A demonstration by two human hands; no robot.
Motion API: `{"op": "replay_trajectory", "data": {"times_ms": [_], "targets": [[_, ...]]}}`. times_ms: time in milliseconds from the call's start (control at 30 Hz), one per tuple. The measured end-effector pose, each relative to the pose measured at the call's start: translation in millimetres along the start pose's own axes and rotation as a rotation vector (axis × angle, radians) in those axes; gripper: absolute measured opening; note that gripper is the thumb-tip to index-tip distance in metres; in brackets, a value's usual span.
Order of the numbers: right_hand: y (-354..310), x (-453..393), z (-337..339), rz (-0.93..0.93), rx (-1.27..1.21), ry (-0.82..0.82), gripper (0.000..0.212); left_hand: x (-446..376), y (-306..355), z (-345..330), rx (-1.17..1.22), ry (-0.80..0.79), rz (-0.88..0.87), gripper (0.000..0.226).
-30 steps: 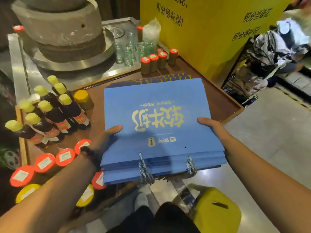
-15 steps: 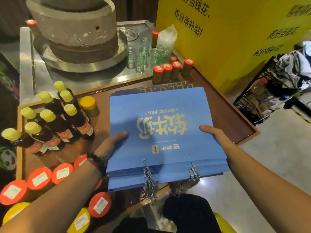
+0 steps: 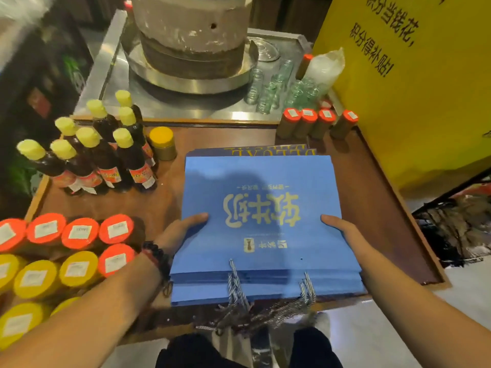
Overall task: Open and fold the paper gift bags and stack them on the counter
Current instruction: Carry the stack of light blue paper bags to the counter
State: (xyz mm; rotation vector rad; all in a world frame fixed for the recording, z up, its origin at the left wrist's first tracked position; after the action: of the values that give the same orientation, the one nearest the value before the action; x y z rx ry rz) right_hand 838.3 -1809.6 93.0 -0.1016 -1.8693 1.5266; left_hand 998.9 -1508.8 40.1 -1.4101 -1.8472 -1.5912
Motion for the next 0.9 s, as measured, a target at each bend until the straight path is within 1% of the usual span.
{"op": "replay_trajectory", "data": {"times_ms": [67, 100, 133, 167, 200, 267, 367, 400, 467, 500, 567, 600, 633, 667, 700, 733, 767, 833, 867, 900], "targets": [[4, -18, 12, 0.003, 0.017, -0.051, 0.052, -15, -16, -7, 0.033, 0.072, -0.022, 0.014], [6, -31, 17, 0.004, 0.026, -0.084, 0.050, -24, -27, -10, 0.062, 0.093, -0.011, 0.015], [8, -41, 20, -0.001, 0.047, -0.115, 0.041, -29, -38, -13, 0.096, 0.110, -0.001, 0.017], [10, -52, 25, -0.013, 0.084, -0.120, 0.027, -35, -48, -15, 0.120, 0.126, 0.012, 0.020], [11, -62, 30, -0.017, 0.104, -0.119, 0.018, -42, -55, -14, 0.132, 0.155, 0.009, 0.022], [21, -74, 39, -0.015, 0.059, -0.153, 0.024, -53, -69, -15, 0.123, 0.183, 0.004, 0.033], [37, -83, 45, -0.013, 0.039, -0.237, 0.041, -69, -80, -17, 0.131, 0.177, 0.006, 0.038], [43, -88, 47, -0.006, 0.044, -0.231, 0.038, -74, -81, -19, 0.129, 0.174, 0.015, 0.039], [58, -102, 49, 0.011, 0.056, -0.237, 0.022, -86, -81, -17, 0.108, 0.183, 0.003, 0.038], [65, -109, 48, 0.024, 0.037, -0.255, 0.023, -91, -80, -17, 0.084, 0.183, -0.003, 0.035], [75, -121, 47, 0.052, 0.010, -0.240, 0.031, -101, -78, -10, 0.070, 0.171, -0.013, 0.033], [79, -126, 47, 0.059, 0.009, -0.212, 0.034, -103, -76, -5, 0.050, 0.179, -0.022, 0.039], [85, -131, 47, 0.073, -0.006, -0.206, 0.034, -106, -74, 2, 0.014, 0.180, -0.035, 0.053], [89, -133, 46, 0.078, -0.012, -0.198, 0.033, -106, -73, 9, -0.039, 0.216, -0.039, 0.072], [94, -135, 43, 0.083, -0.020, -0.209, 0.031, -108, -72, 17, -0.089, 0.238, -0.049, 0.086], [100, -136, 41, 0.078, -0.011, -0.215, 0.026, -109, -70, 28, -0.120, 0.254, -0.062, 0.093], [108, -140, 40, 0.065, -0.028, -0.244, 0.022, -111, -70, 36, -0.139, 0.265, -0.073, 0.093], [121, -144, 33, 0.074, -0.053, -0.325, 0.032, -112, -69, 47, -0.172, 0.296, -0.077, 0.089], [125, -146, 30, 0.085, -0.041, -0.344, 0.034, -111, -69, 52, -0.187, 0.296, -0.074, 0.088], [128, -148, 28, 0.103, -0.043, -0.361, 0.030, -112, -69, 57, -0.197, 0.311, -0.083, 0.088]]}}
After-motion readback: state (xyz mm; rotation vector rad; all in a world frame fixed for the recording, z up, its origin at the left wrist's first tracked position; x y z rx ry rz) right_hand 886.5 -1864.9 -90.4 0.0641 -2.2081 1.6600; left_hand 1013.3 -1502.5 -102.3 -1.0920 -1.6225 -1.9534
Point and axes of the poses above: each hand's wrist, its own x-axis away from the middle knuckle, its own z-axis out of the back of the hand, y = z × x, the point moved 4 cm from there along -x, towards the middle knuckle, and after that the axes turned 13 degrees about z, right-handed, at the moved point
